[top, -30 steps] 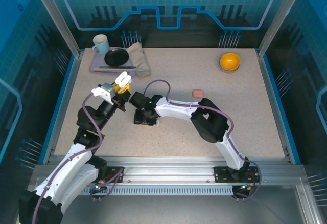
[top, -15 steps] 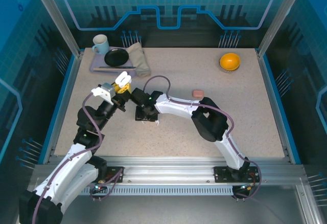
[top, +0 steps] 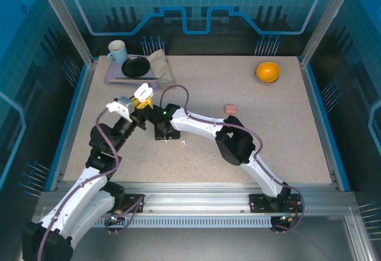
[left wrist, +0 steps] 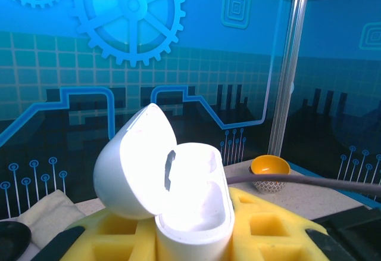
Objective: Insert the wireless bluetooth earbuds into the charging case
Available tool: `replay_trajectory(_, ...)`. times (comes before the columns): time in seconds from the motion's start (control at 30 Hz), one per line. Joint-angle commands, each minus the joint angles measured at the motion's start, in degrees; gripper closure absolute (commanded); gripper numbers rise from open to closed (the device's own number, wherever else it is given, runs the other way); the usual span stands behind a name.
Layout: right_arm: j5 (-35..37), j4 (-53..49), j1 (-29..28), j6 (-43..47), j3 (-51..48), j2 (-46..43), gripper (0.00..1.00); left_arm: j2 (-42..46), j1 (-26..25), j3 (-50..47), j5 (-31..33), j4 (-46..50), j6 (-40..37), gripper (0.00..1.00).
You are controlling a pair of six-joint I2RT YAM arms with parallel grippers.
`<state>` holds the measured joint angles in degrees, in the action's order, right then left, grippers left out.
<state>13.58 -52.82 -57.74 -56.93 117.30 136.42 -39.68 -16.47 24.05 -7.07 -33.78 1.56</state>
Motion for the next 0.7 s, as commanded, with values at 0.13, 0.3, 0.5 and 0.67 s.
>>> replay_trajectory(0.13,2.87,-6.60,-1.19,-0.01,6.02,4.77,0.46,0.57,-0.40,0.76,1.18,-3.13,0.11,1.00)
replay_trajectory(0.3,2.85,-7.02,-1.58,0.24,7.17,6.12,0.48,0.65,-0.40,0.60,1.33,-3.27,0.02,1.00)
replay_trajectory(0.5,2.68,-7.12,-1.76,0.57,8.07,7.03,0.51,0.83,-0.41,0.55,1.44,-3.27,0.04,1.00)
replay_trajectory(0.67,2.85,-7.62,-2.12,0.94,8.75,7.59,0.55,0.97,-0.36,0.51,1.48,-3.28,-0.02,1.00)
